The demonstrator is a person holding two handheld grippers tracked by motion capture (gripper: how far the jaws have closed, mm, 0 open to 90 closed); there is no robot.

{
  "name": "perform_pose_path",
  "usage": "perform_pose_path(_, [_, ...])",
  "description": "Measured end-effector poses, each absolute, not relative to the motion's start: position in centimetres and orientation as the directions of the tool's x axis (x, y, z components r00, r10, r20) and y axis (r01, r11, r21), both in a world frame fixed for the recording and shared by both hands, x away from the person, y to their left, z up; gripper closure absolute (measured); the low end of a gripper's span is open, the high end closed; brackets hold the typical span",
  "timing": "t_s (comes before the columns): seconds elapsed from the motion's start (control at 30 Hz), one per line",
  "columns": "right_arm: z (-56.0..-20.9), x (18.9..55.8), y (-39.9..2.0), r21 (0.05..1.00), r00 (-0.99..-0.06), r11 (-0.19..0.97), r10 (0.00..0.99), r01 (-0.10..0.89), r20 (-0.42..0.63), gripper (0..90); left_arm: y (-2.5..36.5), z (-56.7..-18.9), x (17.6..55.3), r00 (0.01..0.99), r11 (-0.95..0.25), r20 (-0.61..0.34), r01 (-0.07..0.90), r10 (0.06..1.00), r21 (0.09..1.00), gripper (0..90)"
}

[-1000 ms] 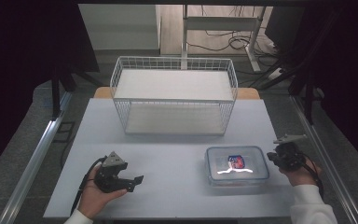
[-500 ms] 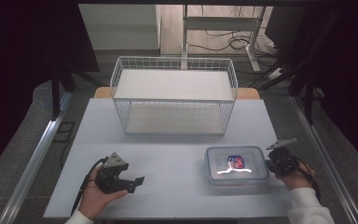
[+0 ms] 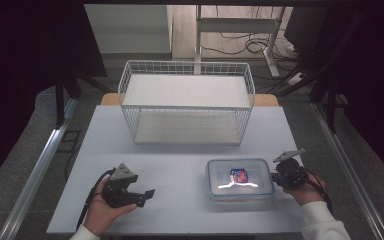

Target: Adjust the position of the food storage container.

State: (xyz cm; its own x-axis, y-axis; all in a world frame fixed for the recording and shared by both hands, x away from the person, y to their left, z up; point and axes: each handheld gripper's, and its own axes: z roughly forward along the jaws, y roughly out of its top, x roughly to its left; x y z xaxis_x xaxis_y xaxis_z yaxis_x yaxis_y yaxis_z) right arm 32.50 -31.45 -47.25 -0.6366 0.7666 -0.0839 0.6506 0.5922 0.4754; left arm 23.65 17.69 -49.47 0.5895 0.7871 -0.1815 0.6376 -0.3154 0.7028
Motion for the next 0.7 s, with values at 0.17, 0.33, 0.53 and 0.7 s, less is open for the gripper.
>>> perform_pose_path(0.17, [-47.1, 32.1, -29.7, 0.486, -0.681, 0.608, 0.731, 0.629, -0.034, 88.9, 17.8, -49.5, 23.7, 0.587, -0.314, -0.181, 0.639, 0.789, 0.703, 17.9])
perform_pose_path(0.33, [-47.2, 31.7, -28.1, 0.482, -0.707, 0.627, 0.707, 0.611, -0.023, 88.9, 17.7, -49.5, 23.7, 0.588, -0.315, -0.181, 0.639, 0.789, 0.702, 17.9])
perform_pose_path(0.53, [-47.2, 31.3, -26.2, 0.485, -0.745, 0.651, 0.667, 0.584, 0.002, 88.9, 17.9, -49.5, 23.8, 0.584, -0.31, -0.182, 0.64, 0.791, 0.703, 17.9])
perform_pose_path(0.7, [-47.4, 31.5, -24.7, 0.494, -0.76, 0.659, 0.65, 0.567, 0.006, 88.9, 18.0, -49.6, 23.9, 0.579, -0.309, -0.184, 0.645, 0.794, 0.699, 17.9])
